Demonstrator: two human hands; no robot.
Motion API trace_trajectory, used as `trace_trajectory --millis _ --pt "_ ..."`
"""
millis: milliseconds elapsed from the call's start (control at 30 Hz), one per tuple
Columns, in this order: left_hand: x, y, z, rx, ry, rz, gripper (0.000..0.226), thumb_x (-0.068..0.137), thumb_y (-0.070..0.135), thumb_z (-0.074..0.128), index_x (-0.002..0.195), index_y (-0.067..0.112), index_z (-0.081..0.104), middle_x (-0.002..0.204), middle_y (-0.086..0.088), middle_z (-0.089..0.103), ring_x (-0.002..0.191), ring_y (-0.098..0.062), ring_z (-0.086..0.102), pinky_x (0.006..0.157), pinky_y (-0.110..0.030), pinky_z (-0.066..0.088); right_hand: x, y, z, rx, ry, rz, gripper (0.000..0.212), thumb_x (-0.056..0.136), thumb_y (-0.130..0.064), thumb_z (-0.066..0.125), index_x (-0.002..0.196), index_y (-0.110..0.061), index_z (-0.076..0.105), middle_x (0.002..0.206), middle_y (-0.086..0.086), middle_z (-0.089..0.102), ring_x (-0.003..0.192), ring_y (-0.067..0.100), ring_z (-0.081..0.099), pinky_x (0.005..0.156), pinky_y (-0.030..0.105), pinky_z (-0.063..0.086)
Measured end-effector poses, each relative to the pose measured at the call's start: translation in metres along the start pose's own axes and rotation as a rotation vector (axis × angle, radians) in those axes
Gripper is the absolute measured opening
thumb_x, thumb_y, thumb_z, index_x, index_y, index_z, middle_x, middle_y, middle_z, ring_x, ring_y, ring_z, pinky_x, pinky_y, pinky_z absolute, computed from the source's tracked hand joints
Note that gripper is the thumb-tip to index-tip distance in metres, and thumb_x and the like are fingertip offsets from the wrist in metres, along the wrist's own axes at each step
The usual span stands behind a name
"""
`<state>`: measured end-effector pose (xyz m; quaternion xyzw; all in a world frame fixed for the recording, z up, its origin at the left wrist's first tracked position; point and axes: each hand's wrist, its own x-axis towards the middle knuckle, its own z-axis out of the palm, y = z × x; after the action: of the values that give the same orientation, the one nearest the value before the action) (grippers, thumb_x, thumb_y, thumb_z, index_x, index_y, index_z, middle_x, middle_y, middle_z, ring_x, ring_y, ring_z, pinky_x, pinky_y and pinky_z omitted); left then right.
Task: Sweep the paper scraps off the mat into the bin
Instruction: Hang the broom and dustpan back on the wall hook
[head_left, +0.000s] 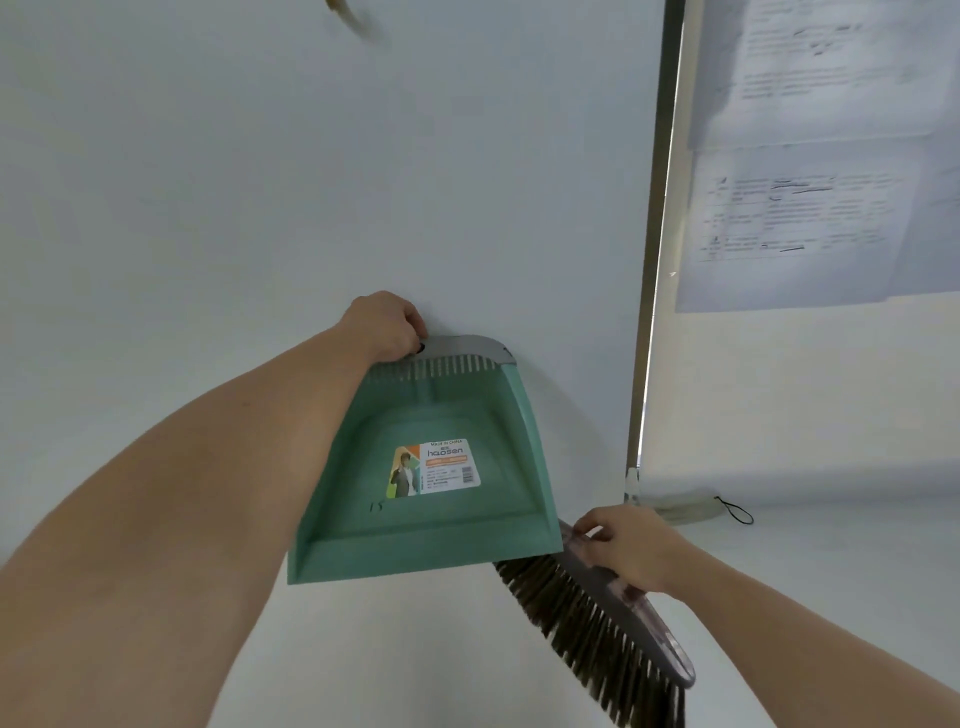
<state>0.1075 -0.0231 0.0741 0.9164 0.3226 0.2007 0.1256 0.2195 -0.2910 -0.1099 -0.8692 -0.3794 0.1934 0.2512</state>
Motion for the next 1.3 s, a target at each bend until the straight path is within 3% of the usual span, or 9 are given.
trace_trajectory --millis 167,333,500,667,867,1000,1200,1300 --pt "0.001 0.0 0.004 0.009 0.011 0.016 0.017 0.085 0.008 0.064 0.095 0.021 0.07 0.118 -0.003 0.065 0.113 -0.021 0.056 0.083 -0.023 0.043 0.014 -0.009 0.003 -0.024 0.031 -0.012 0.027 0.094 -0.028 0.057 0.119 -0.021 0.062 0.103 0.004 0.069 0.056 0.015 0.068 0.045 0.022 0.052" --pt "0.0 -0.003 0.008 -0.013 0.027 0.032 0.02 0.083 0.005 0.063 0.088 0.024 0.068 0.113 -0.002 0.067 0.109 -0.021 0.058 0.08 -0.023 0.042 0.021 -0.02 0.013 -0.08 0.024 -0.012 0.027 0.094 -0.033 0.057 0.117 -0.021 0.064 0.103 0.006 0.071 0.067 0.02 0.071 0.057 0.027 0.059" --pt "0.002 -0.001 0.01 -0.044 0.036 0.038 0.021 0.083 0.004 0.06 0.089 0.022 0.069 0.108 -0.002 0.067 0.107 -0.021 0.057 0.079 -0.024 0.042 0.027 -0.029 0.018 -0.116 0.024 -0.028 0.031 0.092 -0.032 0.059 0.12 -0.022 0.066 0.107 0.005 0.071 0.078 0.017 0.068 0.058 0.018 0.05" --pt "-0.001 -0.004 0.013 -0.051 0.025 0.061 0.021 0.084 0.005 0.057 0.094 0.021 0.068 0.101 0.001 0.062 0.099 -0.018 0.054 0.079 -0.026 0.043 0.027 -0.035 0.019 -0.172 0.022 -0.045 0.031 0.093 -0.028 0.057 0.122 -0.02 0.065 0.116 0.005 0.068 0.088 0.019 0.065 0.075 0.025 0.051" --pt "-0.002 -0.004 0.013 -0.043 0.023 0.06 0.021 0.084 0.007 0.059 0.098 0.019 0.07 0.097 0.003 0.06 0.096 -0.017 0.053 0.075 -0.026 0.041 0.028 -0.031 0.022 -0.196 -0.002 -0.034 0.032 0.093 -0.007 0.049 0.121 -0.013 0.065 0.085 -0.003 0.063 0.072 0.016 0.06 0.056 0.016 0.045" --pt "-0.002 -0.003 0.012 -0.047 0.019 0.069 0.024 0.086 0.005 0.057 0.102 0.017 0.07 0.102 0.001 0.061 0.095 -0.016 0.051 0.076 -0.025 0.039 0.025 -0.03 0.018 -0.204 0.02 -0.046 0.031 0.092 -0.024 0.056 0.121 -0.02 0.065 0.113 0.005 0.069 0.09 0.02 0.065 0.081 0.029 0.054" --pt "-0.008 -0.005 0.016 0.014 0.066 0.075 0.027 0.088 0.012 0.056 0.111 0.018 0.067 0.118 -0.004 0.064 0.107 -0.022 0.056 0.085 -0.03 0.046 0.014 -0.034 -0.002 -0.26 0.05 -0.081 0.034 0.093 -0.027 0.055 0.124 -0.018 0.064 0.123 0.006 0.064 0.106 0.023 0.059 0.09 0.03 0.049" --pt "-0.014 -0.008 0.017 0.038 0.079 0.082 0.031 0.09 0.018 0.055 0.119 0.019 0.064 0.125 -0.005 0.063 0.113 -0.026 0.056 0.095 -0.036 0.047 0.006 -0.036 -0.017 -0.275 0.072 -0.087 0.034 0.093 -0.029 0.057 0.124 -0.018 0.063 0.125 0.006 0.063 0.102 0.022 0.057 0.088 0.028 0.047"
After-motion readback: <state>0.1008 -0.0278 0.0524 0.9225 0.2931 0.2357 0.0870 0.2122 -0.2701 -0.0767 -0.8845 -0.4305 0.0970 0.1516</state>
